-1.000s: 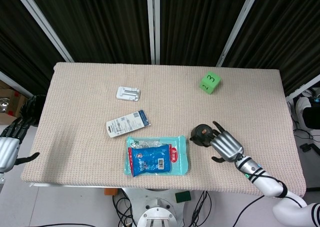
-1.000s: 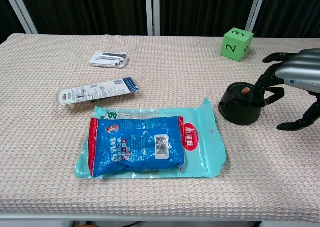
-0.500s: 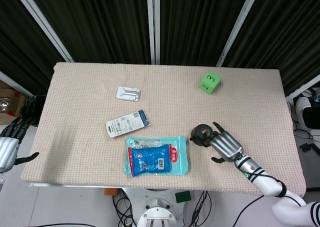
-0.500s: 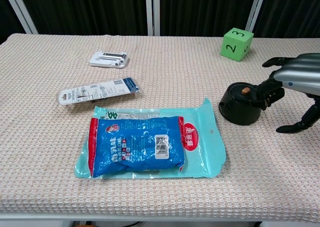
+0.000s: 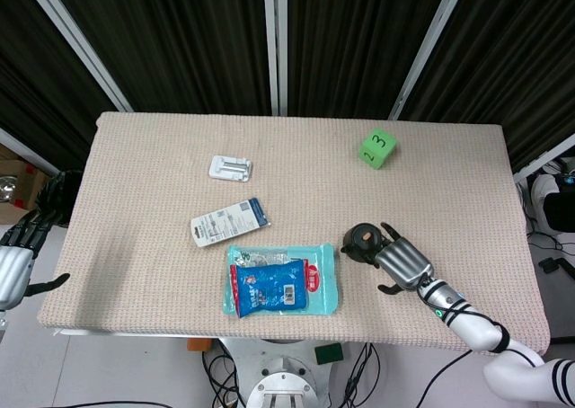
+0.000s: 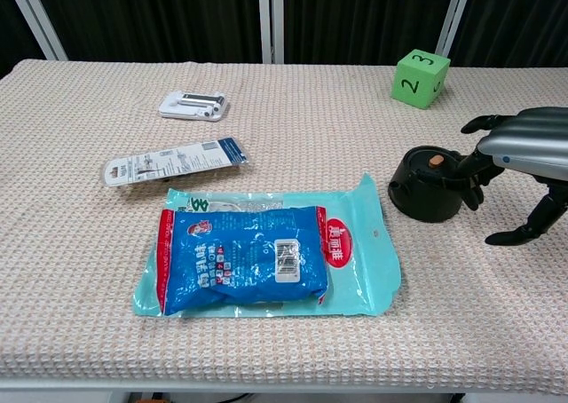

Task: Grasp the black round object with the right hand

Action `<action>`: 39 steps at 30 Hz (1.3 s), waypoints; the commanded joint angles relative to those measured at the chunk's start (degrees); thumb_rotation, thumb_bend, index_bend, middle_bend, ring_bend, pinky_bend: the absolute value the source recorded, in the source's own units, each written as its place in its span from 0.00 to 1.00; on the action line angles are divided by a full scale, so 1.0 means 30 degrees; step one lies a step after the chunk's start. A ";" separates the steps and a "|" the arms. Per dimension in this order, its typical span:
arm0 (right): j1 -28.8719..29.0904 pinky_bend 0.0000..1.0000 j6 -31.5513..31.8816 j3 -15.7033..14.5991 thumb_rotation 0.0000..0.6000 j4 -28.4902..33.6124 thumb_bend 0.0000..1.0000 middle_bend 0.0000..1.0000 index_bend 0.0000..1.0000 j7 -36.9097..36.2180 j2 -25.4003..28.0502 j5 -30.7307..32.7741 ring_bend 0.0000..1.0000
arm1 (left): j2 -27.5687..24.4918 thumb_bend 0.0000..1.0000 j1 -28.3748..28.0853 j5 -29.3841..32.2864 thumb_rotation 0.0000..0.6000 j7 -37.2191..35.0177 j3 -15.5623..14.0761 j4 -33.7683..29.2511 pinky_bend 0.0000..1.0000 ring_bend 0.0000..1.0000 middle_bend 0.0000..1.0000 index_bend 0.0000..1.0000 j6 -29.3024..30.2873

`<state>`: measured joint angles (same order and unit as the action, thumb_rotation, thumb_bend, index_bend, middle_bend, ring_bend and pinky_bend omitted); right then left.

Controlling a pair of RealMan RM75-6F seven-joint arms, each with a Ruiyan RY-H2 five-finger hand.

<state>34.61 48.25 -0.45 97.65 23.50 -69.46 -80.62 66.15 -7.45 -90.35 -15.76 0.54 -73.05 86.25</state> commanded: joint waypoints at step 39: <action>0.1381 0.35 0.0433 0.1965 0.80 0.0224 0.01 0.96 1.00 -0.1940 -0.1191 0.2921 0.83 | 0.0067 0.03 -0.0057 0.0069 1.00 -0.0323 0.0052 0.0255 0.19 0.01 0.07 0.10 -0.0062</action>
<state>38.98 48.90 5.19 98.52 18.18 -72.65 -71.35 66.35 -7.62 -90.16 -16.72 0.69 -72.29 86.07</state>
